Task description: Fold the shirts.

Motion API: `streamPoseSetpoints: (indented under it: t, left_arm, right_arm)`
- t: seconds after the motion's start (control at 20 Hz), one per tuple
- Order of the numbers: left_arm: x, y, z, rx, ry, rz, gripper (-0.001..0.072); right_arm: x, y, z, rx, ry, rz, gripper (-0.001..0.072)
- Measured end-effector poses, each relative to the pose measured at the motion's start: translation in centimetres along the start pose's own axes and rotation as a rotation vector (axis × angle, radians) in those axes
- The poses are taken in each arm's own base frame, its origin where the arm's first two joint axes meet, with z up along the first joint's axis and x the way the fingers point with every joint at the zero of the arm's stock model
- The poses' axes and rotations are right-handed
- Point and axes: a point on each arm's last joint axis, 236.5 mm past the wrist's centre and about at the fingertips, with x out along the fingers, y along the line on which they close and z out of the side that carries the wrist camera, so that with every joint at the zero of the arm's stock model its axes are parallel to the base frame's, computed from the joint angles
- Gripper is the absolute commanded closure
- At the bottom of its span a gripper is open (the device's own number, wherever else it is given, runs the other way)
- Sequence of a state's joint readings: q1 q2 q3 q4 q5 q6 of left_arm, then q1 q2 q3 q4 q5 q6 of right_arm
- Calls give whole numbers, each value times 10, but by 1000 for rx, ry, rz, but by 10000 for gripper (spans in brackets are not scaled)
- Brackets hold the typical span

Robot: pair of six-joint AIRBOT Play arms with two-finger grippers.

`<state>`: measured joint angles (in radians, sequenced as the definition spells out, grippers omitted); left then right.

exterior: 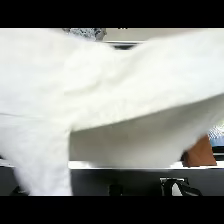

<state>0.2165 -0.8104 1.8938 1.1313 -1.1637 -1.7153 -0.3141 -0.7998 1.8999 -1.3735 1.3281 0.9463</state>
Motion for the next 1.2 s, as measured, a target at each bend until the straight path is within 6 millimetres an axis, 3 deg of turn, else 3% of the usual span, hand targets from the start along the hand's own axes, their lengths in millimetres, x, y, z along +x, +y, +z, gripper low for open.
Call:
streamPoseSetpoints:
  t: [0.1,0.3,0.4,0.5,0.6,0.8,0.85,0.9,0.95,1.1,1.2]
  left_arm:
    - [35,41,-65,-65,199,76,679]
    - [105,133,-234,-217,596,215,679]
    - [136,167,-309,-301,735,245,678]
    - [167,190,-365,-381,814,240,678]
    - [194,204,-410,-462,873,226,678]
    - [227,206,-464,-550,937,173,667]
    - [231,205,-470,-558,945,164,522]
    - [234,205,-474,-564,955,155,220]
    - [235,203,-475,-568,966,142,174]
    - [225,209,-457,-545,1024,111,213]
    - [197,223,-451,-478,1121,141,213]
  right_arm:
    - [53,23,-54,12,191,130,666]
    - [167,87,-171,97,471,377,666]
    - [223,120,-221,180,528,453,665]
    - [268,147,-252,286,535,496,665]
    - [305,178,-275,436,528,546,664]
    - [343,226,-300,642,537,616,660]
    - [346,238,-301,662,542,635,544]
    - [349,246,-303,671,545,648,304]
    - [350,250,-301,682,541,657,187]
    - [340,237,-290,659,532,685,182]
    - [321,220,-296,608,575,703,181]
